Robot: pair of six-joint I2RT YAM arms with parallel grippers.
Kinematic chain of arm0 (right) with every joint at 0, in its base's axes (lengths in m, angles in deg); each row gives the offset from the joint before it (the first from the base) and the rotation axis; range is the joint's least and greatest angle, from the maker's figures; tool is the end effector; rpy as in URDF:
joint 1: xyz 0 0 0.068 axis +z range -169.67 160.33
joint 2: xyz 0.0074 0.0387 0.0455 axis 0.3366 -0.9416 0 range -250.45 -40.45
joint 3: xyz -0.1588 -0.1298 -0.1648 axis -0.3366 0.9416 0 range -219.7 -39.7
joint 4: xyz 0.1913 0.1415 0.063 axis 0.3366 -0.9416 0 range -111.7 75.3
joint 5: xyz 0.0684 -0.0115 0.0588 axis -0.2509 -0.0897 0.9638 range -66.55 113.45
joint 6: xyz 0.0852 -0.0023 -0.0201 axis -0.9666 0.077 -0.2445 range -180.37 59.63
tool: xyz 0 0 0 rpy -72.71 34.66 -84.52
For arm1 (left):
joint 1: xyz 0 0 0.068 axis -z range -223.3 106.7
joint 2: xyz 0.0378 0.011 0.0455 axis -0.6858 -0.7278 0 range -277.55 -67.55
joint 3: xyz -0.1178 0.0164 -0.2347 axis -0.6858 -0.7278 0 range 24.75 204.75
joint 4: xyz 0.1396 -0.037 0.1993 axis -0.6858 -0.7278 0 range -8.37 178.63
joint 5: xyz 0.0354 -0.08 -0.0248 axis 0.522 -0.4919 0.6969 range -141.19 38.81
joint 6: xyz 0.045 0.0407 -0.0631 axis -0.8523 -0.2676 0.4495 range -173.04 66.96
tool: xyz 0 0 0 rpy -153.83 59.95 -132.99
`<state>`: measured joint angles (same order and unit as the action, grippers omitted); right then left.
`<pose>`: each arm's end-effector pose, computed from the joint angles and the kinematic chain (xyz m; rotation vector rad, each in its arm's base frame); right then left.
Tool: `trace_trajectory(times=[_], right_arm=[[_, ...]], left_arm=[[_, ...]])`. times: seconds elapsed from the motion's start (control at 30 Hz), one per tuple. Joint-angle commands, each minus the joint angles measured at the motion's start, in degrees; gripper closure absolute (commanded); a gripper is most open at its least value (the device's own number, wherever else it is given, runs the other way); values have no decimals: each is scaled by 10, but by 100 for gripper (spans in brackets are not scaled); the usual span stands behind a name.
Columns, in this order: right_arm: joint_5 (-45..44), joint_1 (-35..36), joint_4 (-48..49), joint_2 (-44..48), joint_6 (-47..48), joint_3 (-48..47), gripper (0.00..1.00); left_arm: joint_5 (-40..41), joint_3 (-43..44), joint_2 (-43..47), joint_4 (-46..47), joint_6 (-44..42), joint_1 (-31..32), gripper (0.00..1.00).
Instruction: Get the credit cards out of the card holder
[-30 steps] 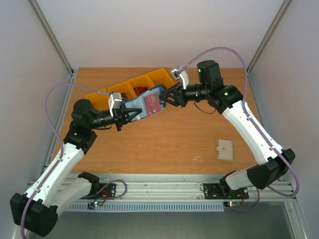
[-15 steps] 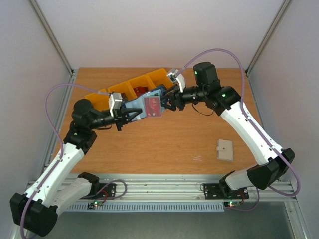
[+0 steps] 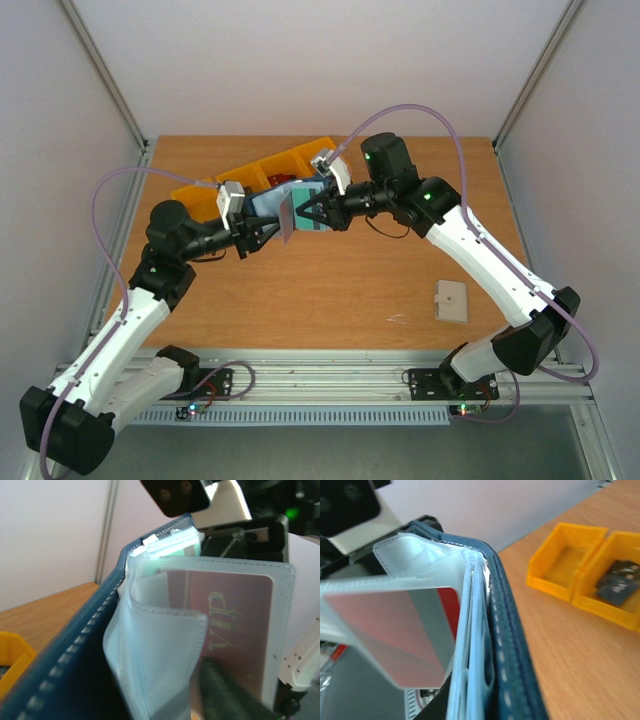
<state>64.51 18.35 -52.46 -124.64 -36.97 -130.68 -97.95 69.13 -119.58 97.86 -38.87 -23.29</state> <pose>0.2267 0.2422 0.3846 -1.4163 1.5359 0.9064 0.1924 -0.1303 0.3463 0.7504 1.4801 -1.0849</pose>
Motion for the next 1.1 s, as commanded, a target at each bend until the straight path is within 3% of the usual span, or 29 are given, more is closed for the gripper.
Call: trace_trajectory(times=[0.0, 0.13, 0.27, 0.33, 0.47, 0.6, 0.73, 0.9, 1.07], right_arm=[[-129, 5, -31, 4, -23, -29, 99], [-322, 14, -112, -4, -44, -60, 99], [-367, 15, -146, -3, -35, -75, 99], [-307, 15, -140, 3, -3, -71, 99], [-100, 14, -104, 34, 64, -43, 99], [-22, 5, -115, 33, 83, -50, 99], [49, 3, -149, 23, 112, -66, 99], [105, -9, -187, 16, 138, -82, 99], [125, -18, -198, 13, 141, -83, 99]], left_arm=[[104, -13, 11, 4, 14, 1, 26], [161, -28, 14, -6, 6, 1, 3], [160, -35, 11, -10, 6, 1, 1], [156, -37, 7, -10, 10, 0, 1], [132, -38, 1, -6, 34, -1, 0], [2, -33, 6, 5, 1, -2, 1], [11, -20, 9, -35, -12, -10, 1], [-24, -25, 18, -2, -2, -26, 21], [-112, -33, 17, 45, 27, -31, 58]])
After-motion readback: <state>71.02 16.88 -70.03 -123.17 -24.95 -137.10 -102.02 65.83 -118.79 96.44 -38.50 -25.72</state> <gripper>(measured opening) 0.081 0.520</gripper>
